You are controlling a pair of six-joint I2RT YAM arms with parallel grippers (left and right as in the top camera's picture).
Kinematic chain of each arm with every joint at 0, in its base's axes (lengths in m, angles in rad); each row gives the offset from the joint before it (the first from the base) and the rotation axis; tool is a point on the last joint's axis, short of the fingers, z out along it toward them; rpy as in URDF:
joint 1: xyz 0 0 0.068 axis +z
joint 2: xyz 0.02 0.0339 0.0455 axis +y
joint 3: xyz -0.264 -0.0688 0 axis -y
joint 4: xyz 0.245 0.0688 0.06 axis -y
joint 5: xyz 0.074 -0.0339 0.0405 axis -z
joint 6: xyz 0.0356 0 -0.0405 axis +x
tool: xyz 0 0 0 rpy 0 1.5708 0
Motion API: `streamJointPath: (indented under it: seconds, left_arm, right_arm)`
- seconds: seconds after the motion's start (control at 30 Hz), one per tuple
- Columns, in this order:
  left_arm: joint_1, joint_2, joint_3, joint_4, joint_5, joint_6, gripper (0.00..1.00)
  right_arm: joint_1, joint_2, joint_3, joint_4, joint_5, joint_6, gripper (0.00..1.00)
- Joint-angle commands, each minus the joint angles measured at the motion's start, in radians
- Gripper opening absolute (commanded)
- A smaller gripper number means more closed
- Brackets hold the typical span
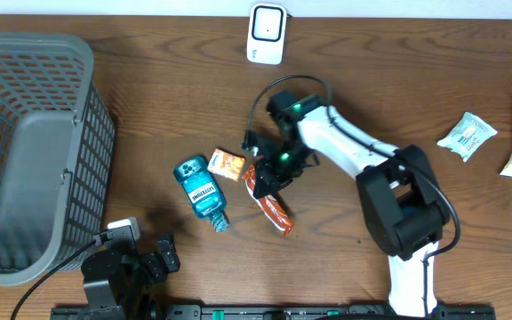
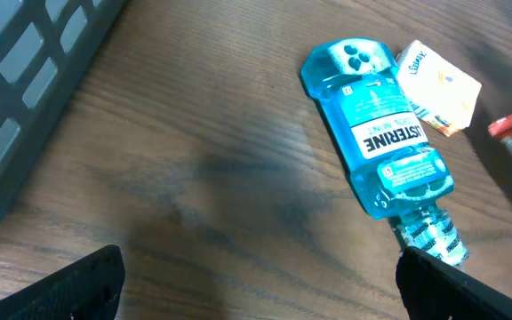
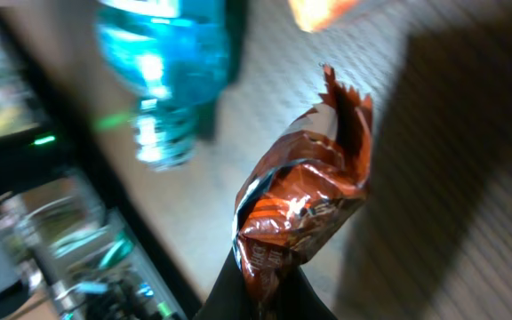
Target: Scan the item barcode
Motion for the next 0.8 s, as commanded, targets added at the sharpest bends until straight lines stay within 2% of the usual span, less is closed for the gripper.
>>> streamJointPath:
  seconds: [0.0, 0.23, 0.43, 0.57, 0.7, 0.77]
  left_arm:
    - [0.001, -0.003, -0.008, -0.032, 0.003, -0.004, 0.98]
    - [0.001, -0.003, -0.008, -0.032, 0.002, -0.004, 0.98]
    - [0.001, -0.003, -0.008, -0.032, 0.003, -0.005, 0.98]
    - [0.001, -0.003, -0.008, -0.032, 0.002, -0.004, 0.98]
    - [0.001, -0.003, -0.008, -0.032, 0.002, -0.004, 0.98]
    - [0.001, -0.003, -0.008, -0.032, 0.003, -0.004, 0.98]
  right_arm:
    - [-0.043, -0.021, -0.035, 0.000, -0.227, -0.216, 0.01]
    - [-0.052, -0.021, -0.062, -0.001, -0.331, -0.380, 0.01]
    - [-0.039, -0.021, -0.062, 0.000, -0.455, -0.593, 0.01]
    - [-0.045, -0.021, -0.062, 0.011, -0.600, -0.557, 0.01]
    - [-0.063, -0.021, -0.062, 0.010, -0.766, -0.382, 0.01]
    - [-0.070, -0.021, -0.062, 0.010, -0.819, -0.348, 0.01]
